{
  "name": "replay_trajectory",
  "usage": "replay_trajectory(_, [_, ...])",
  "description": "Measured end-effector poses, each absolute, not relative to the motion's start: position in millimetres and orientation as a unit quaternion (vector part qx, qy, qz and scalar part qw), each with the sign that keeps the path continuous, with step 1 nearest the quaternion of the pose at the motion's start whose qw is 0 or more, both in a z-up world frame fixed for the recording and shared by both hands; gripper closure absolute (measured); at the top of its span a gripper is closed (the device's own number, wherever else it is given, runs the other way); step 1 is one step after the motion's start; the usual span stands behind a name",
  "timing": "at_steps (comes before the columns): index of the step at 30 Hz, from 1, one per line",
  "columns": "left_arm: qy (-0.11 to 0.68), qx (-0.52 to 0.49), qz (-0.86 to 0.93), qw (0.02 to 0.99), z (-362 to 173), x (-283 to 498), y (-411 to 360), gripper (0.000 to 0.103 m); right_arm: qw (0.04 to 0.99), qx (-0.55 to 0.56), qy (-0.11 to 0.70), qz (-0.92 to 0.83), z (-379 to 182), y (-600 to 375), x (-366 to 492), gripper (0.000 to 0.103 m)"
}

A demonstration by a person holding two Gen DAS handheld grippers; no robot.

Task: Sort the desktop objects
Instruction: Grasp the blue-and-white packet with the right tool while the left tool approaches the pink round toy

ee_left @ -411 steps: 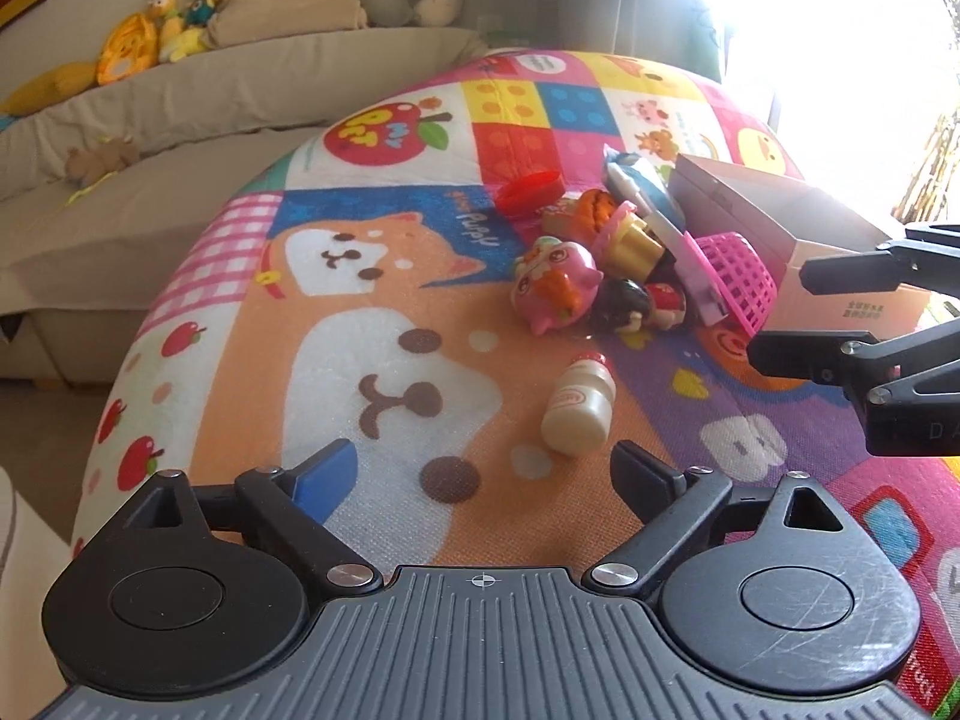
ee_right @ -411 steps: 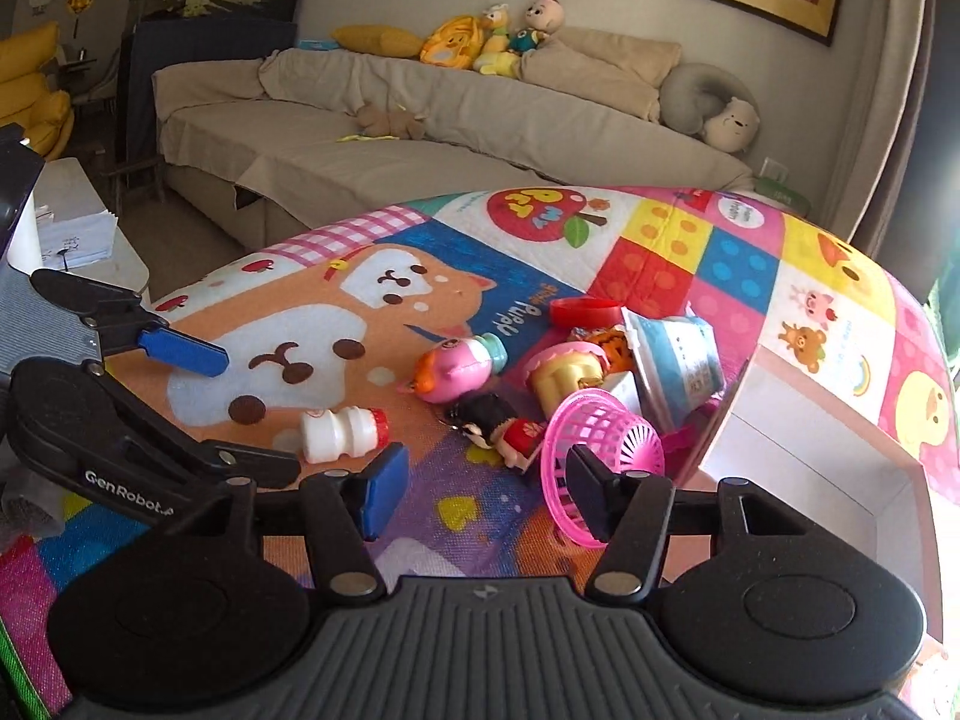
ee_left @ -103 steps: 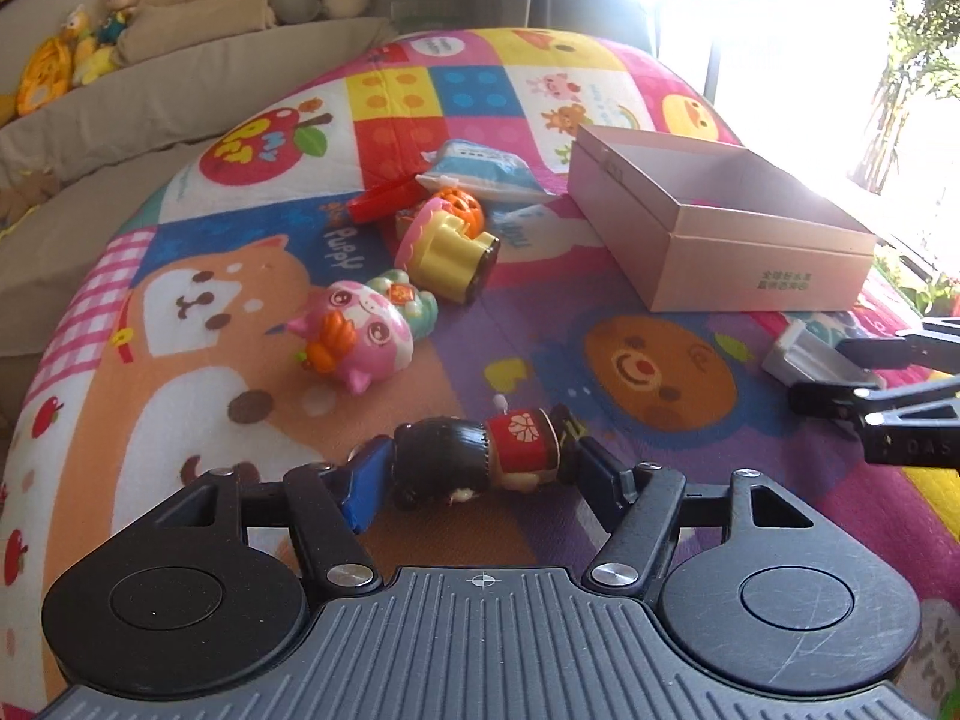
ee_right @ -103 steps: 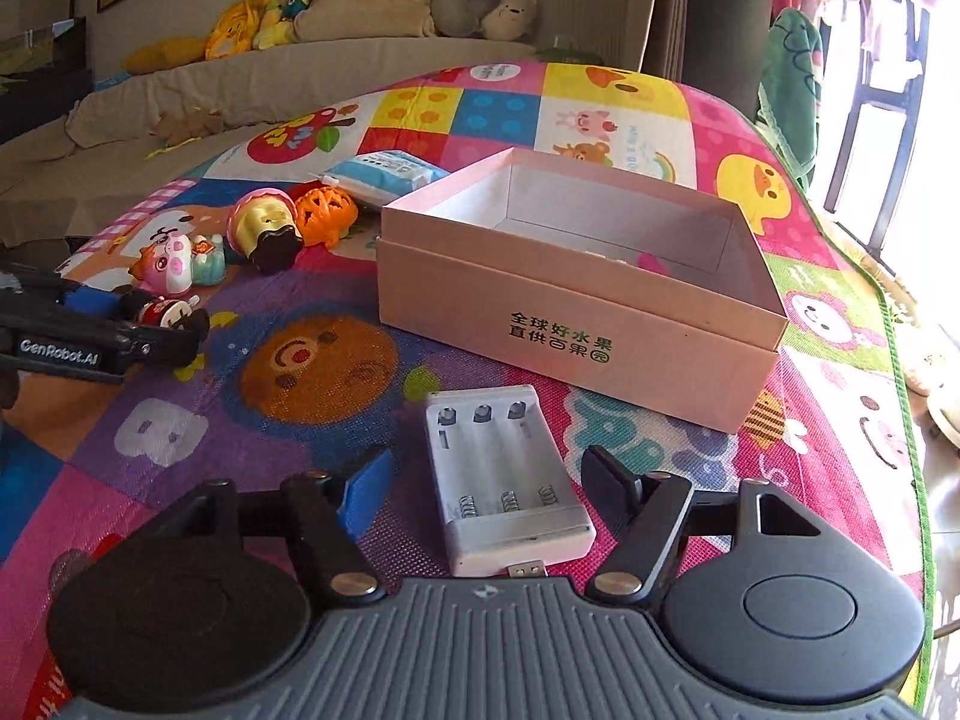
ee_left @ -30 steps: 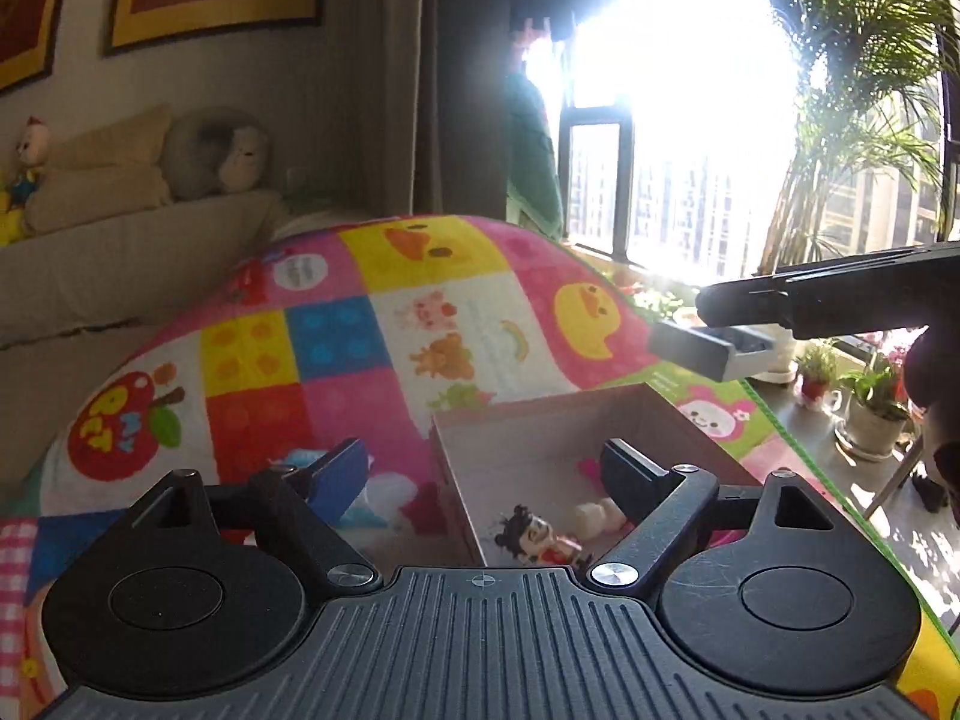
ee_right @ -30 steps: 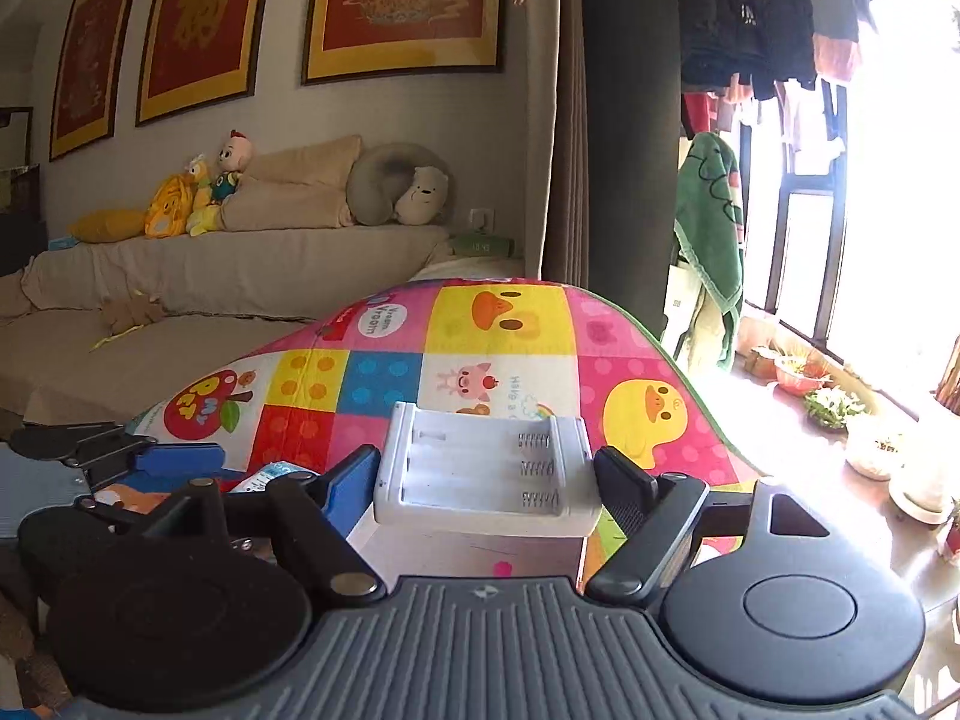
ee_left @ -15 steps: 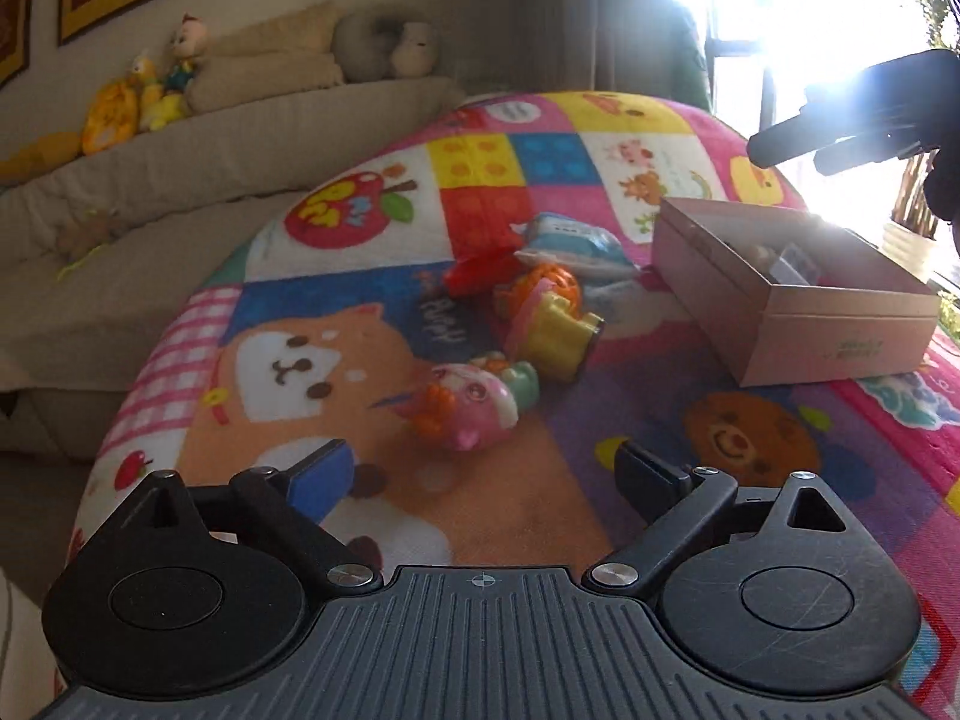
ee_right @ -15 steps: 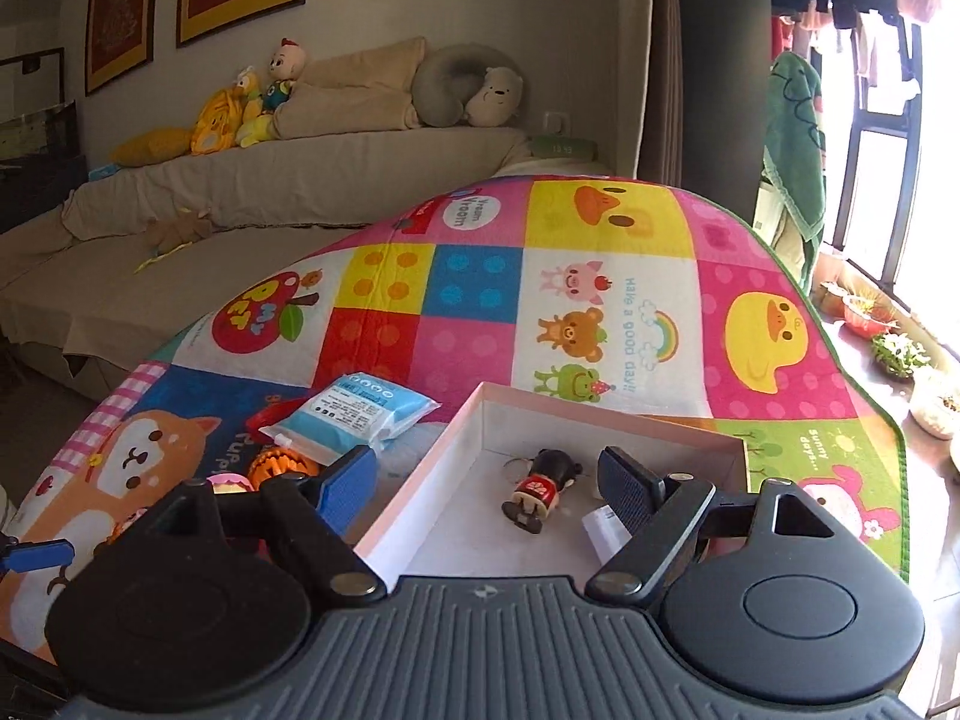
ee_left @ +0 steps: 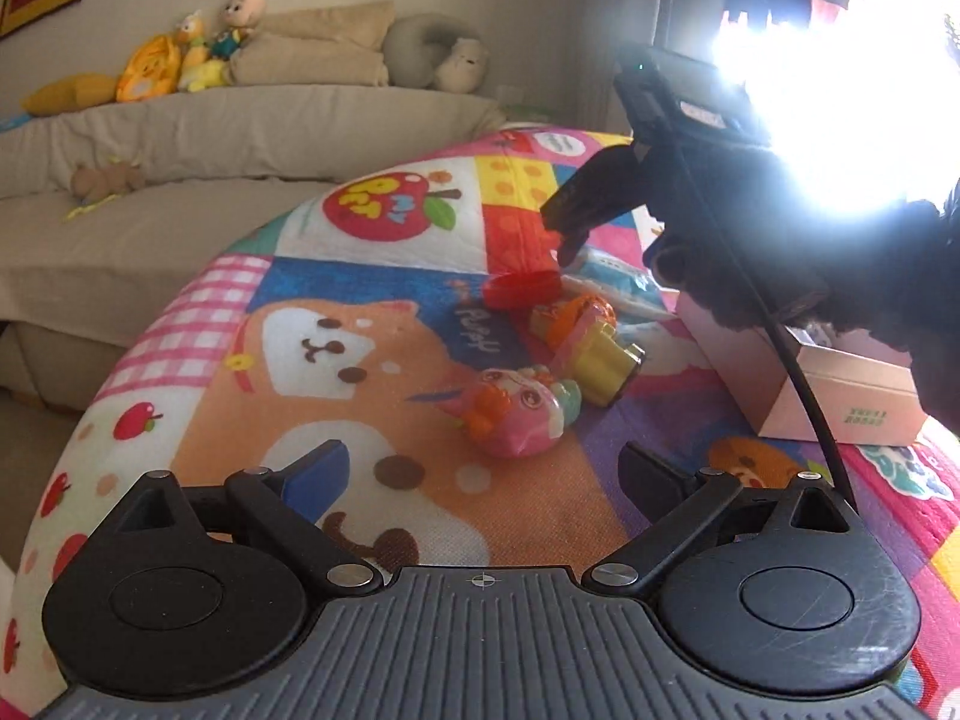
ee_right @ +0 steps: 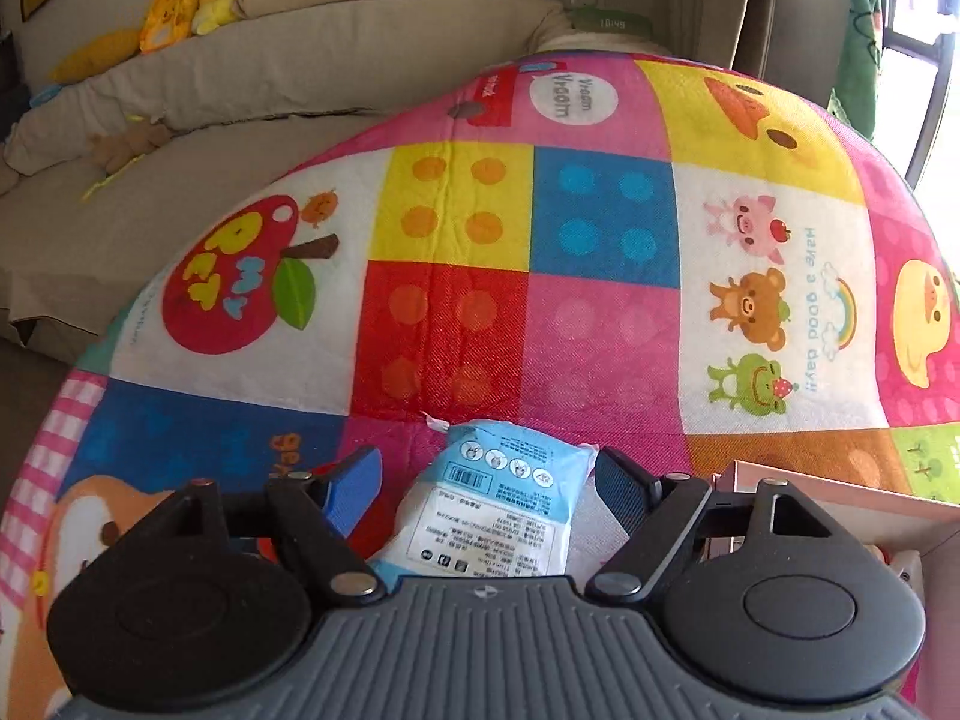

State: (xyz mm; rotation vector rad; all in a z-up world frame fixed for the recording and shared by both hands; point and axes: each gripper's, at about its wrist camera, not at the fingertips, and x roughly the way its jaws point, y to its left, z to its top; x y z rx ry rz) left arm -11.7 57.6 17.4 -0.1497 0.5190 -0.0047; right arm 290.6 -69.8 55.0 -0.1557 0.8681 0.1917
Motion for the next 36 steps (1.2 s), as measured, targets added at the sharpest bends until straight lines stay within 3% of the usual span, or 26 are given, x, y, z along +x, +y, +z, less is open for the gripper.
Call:
replay_trajectory(3, [0.261, -0.093, -0.008, 0.961, 16.2, -10.0, 63.6, 0.003, 0.879, -0.055, 0.463, 0.096, 35.3, -74.7, 302.0, 0.027])
replay_trajectory(4, [0.260, -0.095, -0.009, 0.961, 16.2, -10.5, 64.1, 0.003, 0.874, -0.054, 0.471, 0.108, 34.2, -74.7, 299.8, 0.040])
replay_trajectory(8, [0.253, -0.081, -0.014, 0.964, 17.3, -13.8, 59.3, 0.003, 0.863, -0.095, 0.468, 0.163, 42.9, -67.7, 262.5, 0.046])
replay_trajectory(15, [0.263, -0.026, -0.047, 0.963, 18.3, -25.3, 43.1, 0.003, 0.838, -0.114, 0.459, 0.271, 61.3, -78.0, 168.4, 0.047])
replay_trajectory(22, [0.280, 0.009, -0.061, 0.958, 17.6, -41.1, 33.2, 0.002, 0.884, -0.113, 0.351, 0.287, 101.9, -148.1, 78.3, 0.047])
replay_trajectory(36, [0.283, 0.076, -0.138, 0.946, 28.4, -46.7, -35.2, 0.001, 0.914, -0.071, 0.356, 0.180, 47.4, -254.2, 29.0, 0.045])
